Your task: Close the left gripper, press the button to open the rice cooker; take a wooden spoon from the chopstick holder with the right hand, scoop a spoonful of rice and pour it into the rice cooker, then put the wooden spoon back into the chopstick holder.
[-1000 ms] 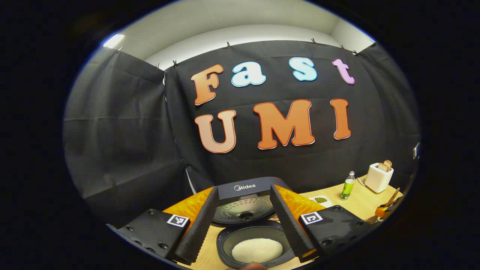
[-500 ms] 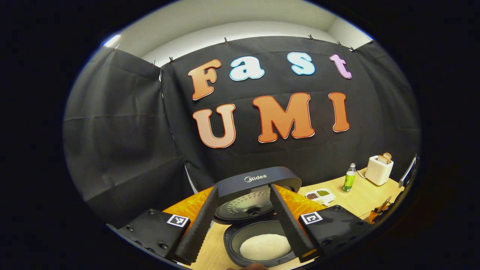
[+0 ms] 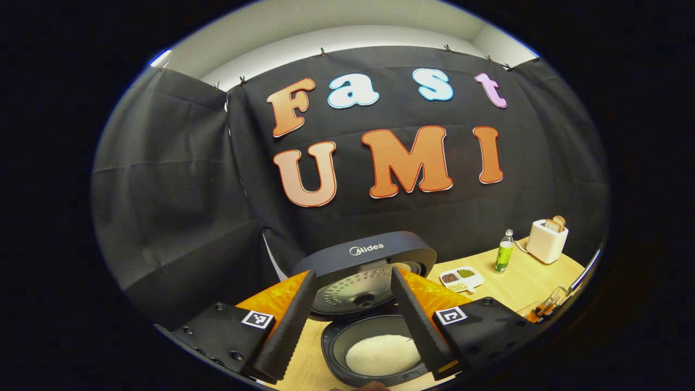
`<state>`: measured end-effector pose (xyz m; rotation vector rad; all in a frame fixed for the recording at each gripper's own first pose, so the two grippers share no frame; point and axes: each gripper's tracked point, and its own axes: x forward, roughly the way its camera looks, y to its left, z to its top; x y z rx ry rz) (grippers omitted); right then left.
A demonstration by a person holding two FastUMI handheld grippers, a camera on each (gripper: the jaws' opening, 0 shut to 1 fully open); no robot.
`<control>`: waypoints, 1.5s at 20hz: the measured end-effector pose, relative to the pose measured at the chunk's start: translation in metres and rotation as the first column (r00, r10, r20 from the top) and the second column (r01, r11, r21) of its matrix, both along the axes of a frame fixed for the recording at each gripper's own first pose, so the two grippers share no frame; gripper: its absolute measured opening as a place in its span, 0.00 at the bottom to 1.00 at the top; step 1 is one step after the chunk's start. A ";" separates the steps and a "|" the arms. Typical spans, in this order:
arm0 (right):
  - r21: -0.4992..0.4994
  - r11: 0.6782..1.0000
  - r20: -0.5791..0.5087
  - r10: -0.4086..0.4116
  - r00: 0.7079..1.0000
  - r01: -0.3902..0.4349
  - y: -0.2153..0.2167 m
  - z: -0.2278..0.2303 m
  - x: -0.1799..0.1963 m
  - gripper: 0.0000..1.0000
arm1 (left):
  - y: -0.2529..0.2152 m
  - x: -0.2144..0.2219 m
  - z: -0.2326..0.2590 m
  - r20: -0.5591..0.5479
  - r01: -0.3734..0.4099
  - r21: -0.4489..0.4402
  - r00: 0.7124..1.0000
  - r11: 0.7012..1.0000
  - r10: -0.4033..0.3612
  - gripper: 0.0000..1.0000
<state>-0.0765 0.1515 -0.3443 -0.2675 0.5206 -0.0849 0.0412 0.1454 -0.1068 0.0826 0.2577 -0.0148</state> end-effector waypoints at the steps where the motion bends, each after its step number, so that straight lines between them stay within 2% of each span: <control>1: -0.009 1.000 0.016 -0.004 1.000 0.004 0.002 0.003 -0.003 0.07 | 0.000 0.000 -0.003 -0.007 0.002 0.002 1.000 1.000 -0.002 0.92; 7: 0.159 0.982 -0.053 -0.090 0.995 0.097 -0.005 -0.004 0.000 0.07 | 0.002 -0.001 -0.011 -0.030 -0.003 0.003 1.000 1.000 0.003 0.93; 13: 0.301 0.948 -0.141 -0.067 0.988 0.107 0.020 -0.007 0.008 0.07 | 0.012 -0.003 -0.018 -0.055 -0.031 0.006 0.998 1.000 0.031 0.93; 14: 0.322 0.941 -0.156 -0.058 0.986 0.106 0.025 -0.008 0.008 0.07 | 0.014 -0.004 -0.019 -0.059 -0.035 0.009 0.998 0.999 0.035 0.84; 15: 0.343 0.934 -0.171 -0.043 0.984 0.100 0.030 -0.009 0.009 0.07 | 0.017 -0.004 -0.021 -0.062 -0.041 0.012 0.997 0.999 0.042 0.93; 18: 0.395 0.914 -0.223 0.001 0.975 0.089 0.042 -0.010 0.007 0.07 | 0.026 -0.004 -0.025 -0.072 -0.061 0.012 0.996 0.998 0.061 0.93; 19: 0.422 0.901 -0.238 0.006 0.971 0.097 0.044 -0.011 0.007 0.07 | 0.029 -0.004 -0.026 -0.074 -0.069 0.011 0.995 0.998 0.069 0.84; 20: 0.449 0.887 -0.262 0.014 0.965 0.109 0.047 -0.013 0.008 0.07 | 0.031 -0.004 -0.027 -0.077 -0.076 0.009 0.994 0.997 0.076 0.93; 22: 0.508 0.848 -0.301 0.013 0.954 0.149 0.048 -0.014 0.007 0.07 | 0.036 -0.005 -0.030 -0.083 -0.088 0.005 0.993 0.996 0.088 0.93; 23: 0.539 0.825 -0.318 0.012 0.948 0.171 0.048 -0.015 0.007 0.07 | 0.037 -0.005 -0.032 -0.086 -0.091 0.004 0.992 0.996 0.091 0.84; 26: 0.608 0.758 -0.370 0.007 0.929 0.236 0.049 -0.021 0.007 0.07 | 0.041 -0.004 -0.033 -0.089 -0.101 0.006 0.991 0.995 0.101 0.84; 28: 0.623 0.742 -0.379 0.011 0.925 0.247 0.050 -0.021 0.008 0.07 | 0.043 -0.003 -0.034 -0.090 -0.108 0.009 0.990 0.994 0.109 0.84; 30: 0.617 0.754 -0.374 0.030 0.927 0.225 0.053 -0.021 0.008 0.07 | 0.044 -0.003 -0.037 -0.094 -0.113 0.009 0.989 0.994 0.113 0.84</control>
